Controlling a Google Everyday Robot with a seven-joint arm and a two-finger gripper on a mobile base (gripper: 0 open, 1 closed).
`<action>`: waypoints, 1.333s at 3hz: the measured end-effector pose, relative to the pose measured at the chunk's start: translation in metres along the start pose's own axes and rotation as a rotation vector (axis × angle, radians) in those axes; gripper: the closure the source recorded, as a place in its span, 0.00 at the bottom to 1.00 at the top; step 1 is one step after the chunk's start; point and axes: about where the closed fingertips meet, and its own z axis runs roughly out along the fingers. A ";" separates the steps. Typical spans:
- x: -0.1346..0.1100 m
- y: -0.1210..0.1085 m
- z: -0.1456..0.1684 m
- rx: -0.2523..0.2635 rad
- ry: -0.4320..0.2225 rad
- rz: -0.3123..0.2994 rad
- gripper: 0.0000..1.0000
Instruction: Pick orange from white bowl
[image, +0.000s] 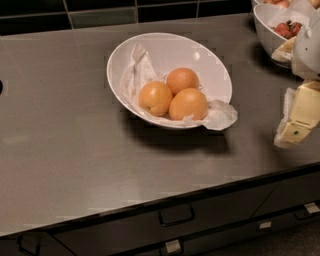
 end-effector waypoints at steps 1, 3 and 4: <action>-0.007 -0.004 0.000 0.006 -0.016 -0.023 0.00; -0.057 -0.029 0.014 -0.017 -0.134 -0.113 0.00; -0.057 -0.029 0.014 -0.017 -0.135 -0.112 0.00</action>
Offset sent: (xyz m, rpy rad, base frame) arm 0.0168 0.0150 0.0005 0.0209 -0.0160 0.0788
